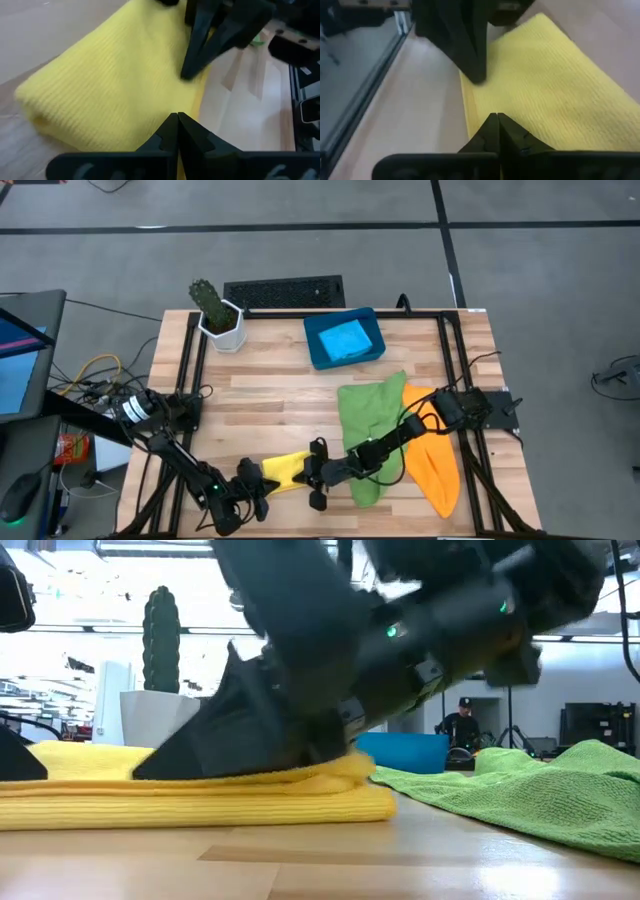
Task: Fold microfiber towels
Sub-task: Fold the yellow microfiber cloth
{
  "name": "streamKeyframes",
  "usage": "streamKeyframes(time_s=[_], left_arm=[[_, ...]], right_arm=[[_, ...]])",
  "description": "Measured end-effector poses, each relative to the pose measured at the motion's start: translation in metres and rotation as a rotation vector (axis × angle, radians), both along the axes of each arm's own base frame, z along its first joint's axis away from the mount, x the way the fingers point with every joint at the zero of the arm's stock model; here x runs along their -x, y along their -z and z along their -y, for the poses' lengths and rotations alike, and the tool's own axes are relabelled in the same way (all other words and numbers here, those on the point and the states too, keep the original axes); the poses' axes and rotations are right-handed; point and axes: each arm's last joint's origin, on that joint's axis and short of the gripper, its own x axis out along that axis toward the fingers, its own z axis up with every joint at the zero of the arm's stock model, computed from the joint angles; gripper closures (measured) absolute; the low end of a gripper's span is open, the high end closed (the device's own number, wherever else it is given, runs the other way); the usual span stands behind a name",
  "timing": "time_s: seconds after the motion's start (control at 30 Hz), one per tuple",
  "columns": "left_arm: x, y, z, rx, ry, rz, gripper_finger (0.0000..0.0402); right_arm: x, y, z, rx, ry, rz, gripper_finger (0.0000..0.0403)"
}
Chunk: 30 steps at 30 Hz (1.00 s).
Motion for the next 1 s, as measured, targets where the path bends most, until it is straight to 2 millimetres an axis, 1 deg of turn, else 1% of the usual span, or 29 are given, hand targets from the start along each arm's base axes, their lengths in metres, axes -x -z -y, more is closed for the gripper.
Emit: streamKeyframes(time_s=[0.07,0.13,0.17,0.23,0.33,0.4,0.43,0.53,0.67,0.7,0.8,0.87,0.93,1.0], left_arm=[[0.0,0.0,0.0,-0.001,0.003,-0.006,0.0401],[0.0,0.0,0.0,-0.007,0.001,-0.001,0.0401],[0.0,0.0,0.0,-0.011,0.0,0.001,0.0401],[0.0,0.001,-0.001,-0.014,0.002,-0.003,0.0401],[0.0,0.001,-0.001,-0.019,0.007,-0.006,0.0401],[0.0,0.001,-0.001,-0.019,0.008,-0.006,0.0401],[0.0,0.001,-0.001,-0.018,0.008,-0.006,0.0401],[0.0,0.001,-0.001,-0.017,0.009,-0.006,0.0401],[0.0,0.001,-0.001,-0.017,0.01,-0.006,0.0401],[0.0,0.001,-0.001,-0.017,0.01,-0.006,0.0401],[0.0,0.001,-0.001,-0.014,0.012,-0.006,0.0401],[0.0,0.001,-0.001,-0.011,0.011,-0.004,0.0401],[0.0,0.001,0.0,-0.01,0.012,-0.004,0.0401],[0.0,0.001,0.0,-0.01,0.013,-0.004,0.0401]], right_arm=[[0.0,-0.017,0.003,0.058,0.004,0.018,0.0391],[-0.002,-0.04,0.007,0.107,0.035,0.071,0.0392],[-0.003,-0.048,0.011,0.129,0.049,0.085,0.0391],[-0.007,-0.049,0.019,0.146,0.064,0.088,0.0385],[-0.01,-0.038,0.031,0.156,0.082,0.053,0.0379],[-0.013,-0.03,0.033,0.132,0.1,0.042,0.0381],[-0.013,-0.023,0.035,0.127,0.108,0.021,0.0384],[-0.012,0.005,0.035,0.107,0.132,-0.026,0.0392],[-0.013,0.021,0.034,0.056,0.157,-0.051,0.0386],[-0.013,0.022,0.034,0.039,0.158,-0.057,0.0382],[-0.014,0.011,0.037,0.023,0.149,-0.056,0.0375],[-0.012,-0.003,0.039,0.06,0.119,-0.056,0.0377],[-0.011,-0.026,0.038,0.092,0.092,-0.016,0.0383],[-0.009,-0.056,0.036,0.101,0.077,0.037,0.039]])
